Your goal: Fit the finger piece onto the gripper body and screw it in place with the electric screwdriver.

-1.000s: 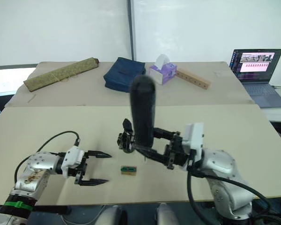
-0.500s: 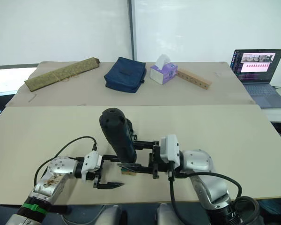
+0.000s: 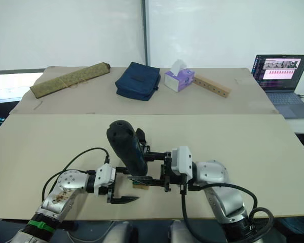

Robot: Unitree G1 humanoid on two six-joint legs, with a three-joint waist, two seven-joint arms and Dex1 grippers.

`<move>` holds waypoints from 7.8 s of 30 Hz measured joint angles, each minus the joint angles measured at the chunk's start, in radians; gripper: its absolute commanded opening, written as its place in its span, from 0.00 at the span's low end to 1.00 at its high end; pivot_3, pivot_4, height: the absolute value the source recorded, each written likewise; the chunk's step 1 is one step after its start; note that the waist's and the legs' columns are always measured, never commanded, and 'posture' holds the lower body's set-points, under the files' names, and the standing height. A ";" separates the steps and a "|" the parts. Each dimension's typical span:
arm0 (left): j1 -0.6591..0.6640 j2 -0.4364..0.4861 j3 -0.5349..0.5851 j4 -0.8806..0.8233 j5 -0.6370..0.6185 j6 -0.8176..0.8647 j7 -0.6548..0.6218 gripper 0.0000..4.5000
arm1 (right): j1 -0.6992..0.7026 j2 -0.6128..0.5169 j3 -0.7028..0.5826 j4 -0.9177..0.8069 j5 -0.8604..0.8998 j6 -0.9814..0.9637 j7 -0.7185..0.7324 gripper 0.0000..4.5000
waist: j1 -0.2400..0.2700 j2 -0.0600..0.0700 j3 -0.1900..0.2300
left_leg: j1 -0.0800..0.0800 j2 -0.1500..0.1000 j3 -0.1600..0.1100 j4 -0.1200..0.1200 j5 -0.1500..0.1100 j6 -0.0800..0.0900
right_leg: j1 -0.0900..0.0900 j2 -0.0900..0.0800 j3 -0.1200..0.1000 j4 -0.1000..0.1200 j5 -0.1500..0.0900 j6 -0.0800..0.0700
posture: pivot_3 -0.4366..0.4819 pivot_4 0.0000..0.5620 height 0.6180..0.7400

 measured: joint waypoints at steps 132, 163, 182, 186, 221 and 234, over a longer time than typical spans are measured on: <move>0.030 -0.024 -0.011 -0.001 -0.014 -0.001 0.020 1.00 | -0.020 -0.023 0.035 0.039 -0.009 0.000 -0.004 0.42 | -0.001 0.002 -0.008 | 0.004 0.000 0.001 -0.002 0.000 0.000 | 0.003 0.000 0.001 -0.001 -0.001 0.000 | 0.48 0.27 1.00; 0.030 -0.028 -0.011 0.020 -0.017 -0.043 0.008 1.00 | -0.020 -0.020 0.034 0.060 -0.009 -0.016 0.003 0.42 | -0.002 0.002 -0.008 | 0.005 0.000 0.001 -0.002 0.000 0.000 | 0.003 0.000 0.001 -0.001 -0.001 -0.001 | 0.48 0.27 1.00; 0.075 -0.013 0.025 -0.019 -0.091 0.004 -0.001 1.00 | -0.020 -0.019 0.024 0.056 0.031 -0.014 0.005 0.42 | -0.012 0.001 -0.007 | 0.004 0.001 0.001 -0.003 0.000 0.000 | 0.001 0.000 0.001 0.000 -0.001 -0.001 | 0.48 0.27 1.00; 0.100 0.018 0.038 -0.046 -0.126 0.030 -0.026 1.00 | -0.020 -0.025 0.017 0.043 0.045 -0.011 0.003 0.42 | -0.013 0.001 -0.007 | 0.003 0.001 0.001 -0.003 0.000 0.000 | 0.000 0.001 0.001 0.000 -0.001 -0.002 | 0.48 0.27 1.00; 0.076 0.146 0.376 -0.179 -0.400 0.313 0.007 1.00 | -0.320 -0.110 -0.187 0.072 0.325 0.247 -0.117 0.42 | -0.012 -0.004 -0.003 | 0.002 0.001 0.001 -0.004 0.000 0.000 | -0.001 0.001 0.001 0.000 -0.002 -0.002 | 0.48 0.27 1.00; -0.070 0.113 0.325 0.046 -0.308 0.224 -0.090 1.00 | -0.450 0.006 -0.141 0.229 0.238 0.257 -0.131 0.42 | -0.014 -0.004 -0.003 | 0.000 0.002 0.001 -0.004 0.000 0.000 | -0.003 0.001 0.000 0.000 -0.001 -0.002 | 0.48 0.27 1.00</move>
